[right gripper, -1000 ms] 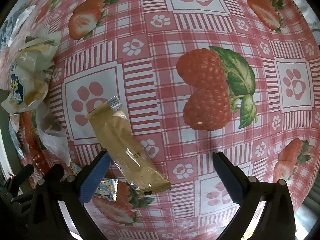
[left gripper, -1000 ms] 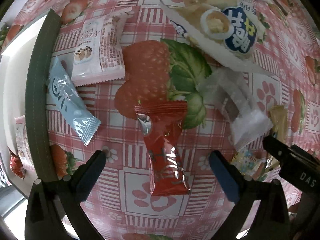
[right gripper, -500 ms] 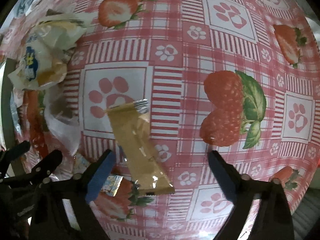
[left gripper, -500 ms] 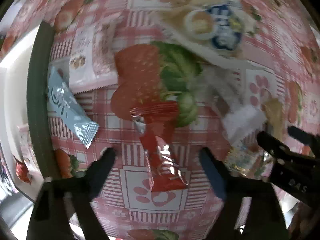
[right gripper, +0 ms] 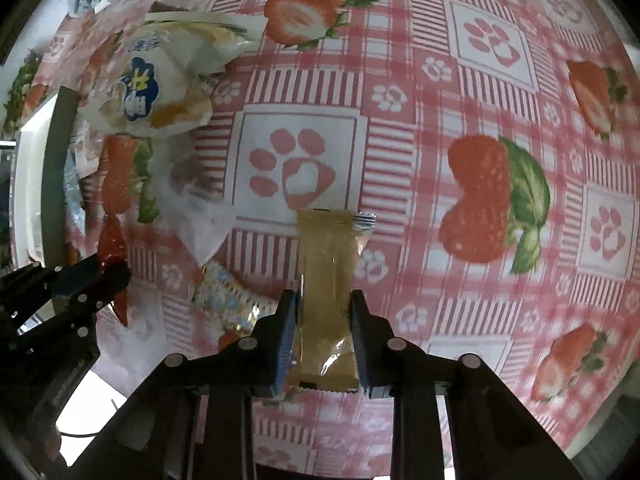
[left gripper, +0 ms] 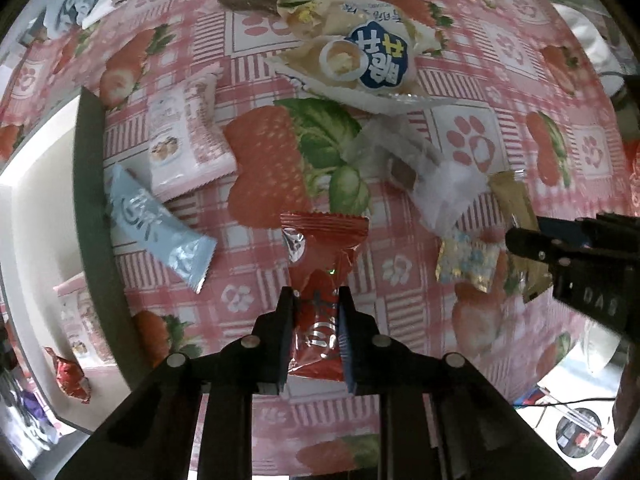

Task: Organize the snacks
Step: 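Grasp the red wrapped bar with the left gripper while the right grasps the tan bar, then carry both bars over the white tray and release them inside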

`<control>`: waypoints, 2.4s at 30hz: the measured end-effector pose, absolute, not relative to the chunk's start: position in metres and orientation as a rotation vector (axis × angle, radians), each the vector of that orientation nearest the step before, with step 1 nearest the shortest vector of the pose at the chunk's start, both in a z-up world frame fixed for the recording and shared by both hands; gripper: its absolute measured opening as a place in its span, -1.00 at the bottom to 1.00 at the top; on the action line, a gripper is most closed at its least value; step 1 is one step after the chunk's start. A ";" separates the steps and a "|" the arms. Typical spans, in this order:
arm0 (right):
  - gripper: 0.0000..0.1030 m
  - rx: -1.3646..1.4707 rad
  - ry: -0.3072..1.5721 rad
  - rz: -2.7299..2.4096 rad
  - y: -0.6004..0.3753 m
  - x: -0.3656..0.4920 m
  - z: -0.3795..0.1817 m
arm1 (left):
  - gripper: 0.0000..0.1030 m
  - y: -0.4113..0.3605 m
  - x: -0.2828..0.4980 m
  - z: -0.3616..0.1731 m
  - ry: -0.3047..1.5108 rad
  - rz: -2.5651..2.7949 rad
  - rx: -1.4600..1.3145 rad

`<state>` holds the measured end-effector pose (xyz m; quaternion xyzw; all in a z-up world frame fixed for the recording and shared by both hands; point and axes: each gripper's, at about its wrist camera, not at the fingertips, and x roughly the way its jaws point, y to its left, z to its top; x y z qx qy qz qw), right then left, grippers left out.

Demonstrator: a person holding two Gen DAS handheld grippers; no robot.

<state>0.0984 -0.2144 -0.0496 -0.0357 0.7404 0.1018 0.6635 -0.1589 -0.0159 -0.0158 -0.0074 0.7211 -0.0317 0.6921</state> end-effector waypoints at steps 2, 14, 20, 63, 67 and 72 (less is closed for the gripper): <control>-0.45 -0.054 1.677 0.226 -0.219 0.092 -0.045 | -0.56 -0.012 -0.164 -0.011 1.607 -0.083 -0.016; -0.45 -0.008 1.667 0.228 -0.216 0.083 -0.014 | -0.56 0.007 -0.179 0.023 1.557 -0.102 -0.055; -0.43 0.030 1.717 0.135 -0.232 0.082 -0.028 | -0.56 0.029 -0.184 0.037 1.538 -0.088 -0.084; -0.53 0.028 1.654 0.316 -0.144 0.090 0.022 | -0.56 0.080 -0.204 0.064 1.448 0.000 -0.154; -0.53 -0.022 1.640 0.375 -0.120 0.088 0.027 | -0.56 0.100 -0.208 0.068 1.427 0.057 -0.185; -0.53 -0.084 1.623 0.444 -0.079 0.094 0.030 | -0.56 0.123 -0.217 0.071 1.404 0.116 -0.220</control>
